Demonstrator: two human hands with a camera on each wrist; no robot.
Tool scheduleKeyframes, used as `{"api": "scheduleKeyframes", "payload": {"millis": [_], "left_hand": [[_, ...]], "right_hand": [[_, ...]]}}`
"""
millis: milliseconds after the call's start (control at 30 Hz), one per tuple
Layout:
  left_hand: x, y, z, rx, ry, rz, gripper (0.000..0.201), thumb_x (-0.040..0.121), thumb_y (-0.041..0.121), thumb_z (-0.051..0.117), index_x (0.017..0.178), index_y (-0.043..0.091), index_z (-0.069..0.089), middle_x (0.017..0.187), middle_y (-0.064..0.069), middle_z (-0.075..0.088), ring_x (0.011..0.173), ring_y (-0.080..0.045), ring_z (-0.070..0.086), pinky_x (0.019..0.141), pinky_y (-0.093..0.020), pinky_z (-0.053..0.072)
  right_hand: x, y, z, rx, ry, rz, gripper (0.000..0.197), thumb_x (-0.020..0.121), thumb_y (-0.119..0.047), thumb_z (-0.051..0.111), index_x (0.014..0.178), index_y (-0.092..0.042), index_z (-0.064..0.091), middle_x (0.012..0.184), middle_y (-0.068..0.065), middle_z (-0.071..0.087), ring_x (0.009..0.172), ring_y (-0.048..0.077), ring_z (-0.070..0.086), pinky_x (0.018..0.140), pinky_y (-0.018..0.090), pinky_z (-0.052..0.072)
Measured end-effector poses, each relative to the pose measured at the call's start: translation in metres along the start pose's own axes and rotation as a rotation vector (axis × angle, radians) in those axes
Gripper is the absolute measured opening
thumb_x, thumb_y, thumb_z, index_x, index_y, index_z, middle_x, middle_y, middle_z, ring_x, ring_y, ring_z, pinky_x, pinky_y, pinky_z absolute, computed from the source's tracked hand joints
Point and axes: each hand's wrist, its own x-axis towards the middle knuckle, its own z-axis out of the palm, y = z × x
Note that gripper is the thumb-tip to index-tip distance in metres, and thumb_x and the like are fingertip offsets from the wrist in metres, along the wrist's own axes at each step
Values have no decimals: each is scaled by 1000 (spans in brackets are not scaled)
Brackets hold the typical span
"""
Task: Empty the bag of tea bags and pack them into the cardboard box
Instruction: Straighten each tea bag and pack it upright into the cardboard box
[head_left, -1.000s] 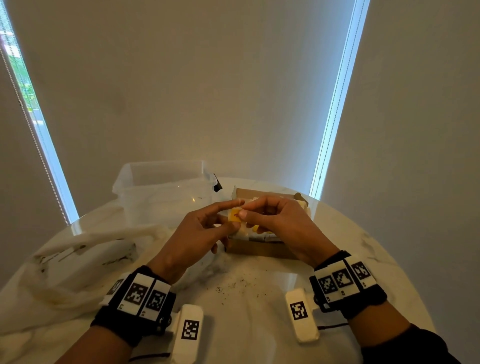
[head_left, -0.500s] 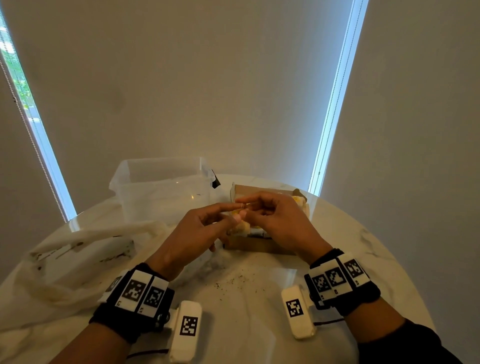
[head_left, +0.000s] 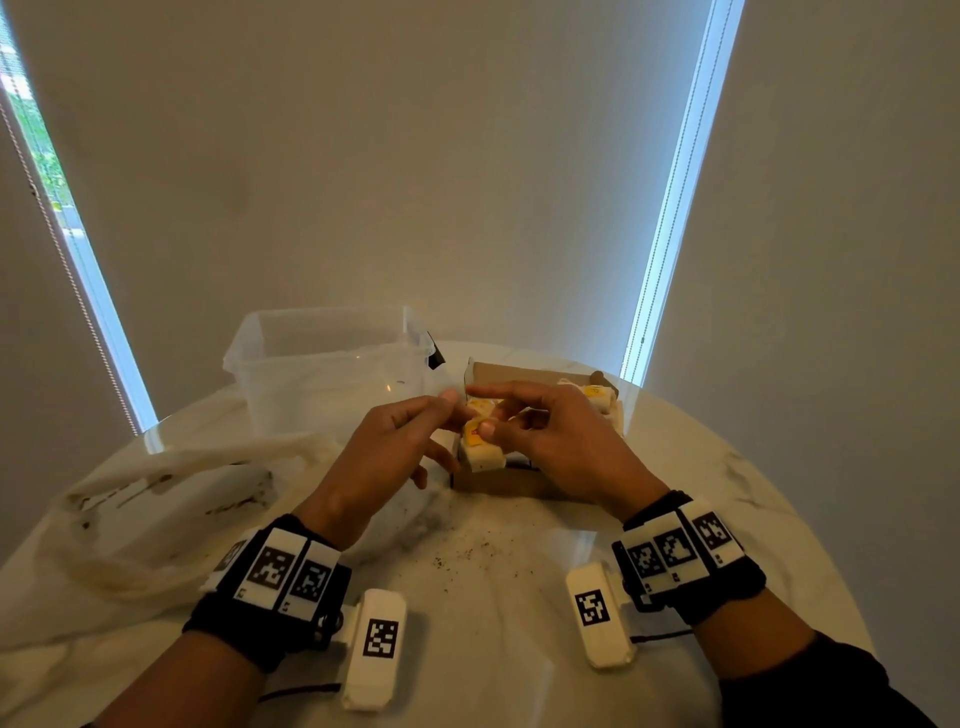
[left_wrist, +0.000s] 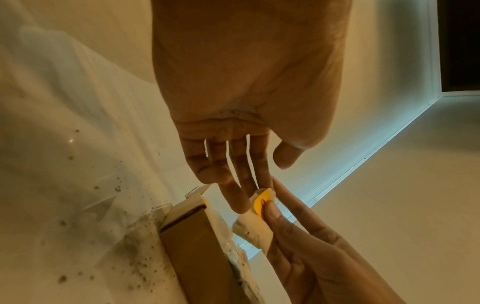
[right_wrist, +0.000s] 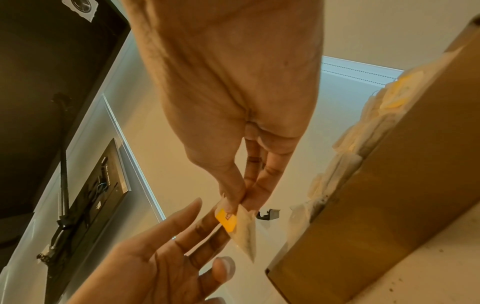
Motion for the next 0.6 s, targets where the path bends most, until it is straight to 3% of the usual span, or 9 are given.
{"api": "scheduleKeyframes", "payload": {"millis": [100,233,400,500,600], "left_hand": [[2,-1,2,-18,1,-37,43,107,54,47,110,27,80,105,12,80,81,-20,77,62,-27,54],[2,-1,1,-74,-14,-41,40,108,53,48,118,25,75,109,7,80,87,-27,77,67,-33,56],[2,-2,-3,-127,25,-40,30,110,42,51,123,24,71,111,7,81,84,-21,77,72,-39,57],[3,-4,-4,-109,9,-74,27,109,41,54,121,25,72,112,9,80,84,-21,78,70,-36,59],[1,-6,-3,-67,-67,-109,29,107,43,56,118,23,75,115,7,79,86,-21,78,69,-33,61]], "right_hand": [[0,1,0,-2,16,35,24,95,-42,76,119,-42,79,104,-20,78,99,0,71,92,25,56],[-1,1,-3,10,64,93,15,95,-39,78,109,-35,82,99,-20,77,94,-1,70,84,19,54],[3,2,-38,129,294,152,13,97,-35,77,109,-31,80,102,-12,79,93,7,75,84,29,63],[4,8,-65,215,457,147,15,99,-31,76,113,-27,80,105,-9,80,96,11,76,84,37,64],[7,15,-78,232,517,154,16,100,-30,75,115,-25,78,105,-5,81,96,15,78,78,37,64]]}}
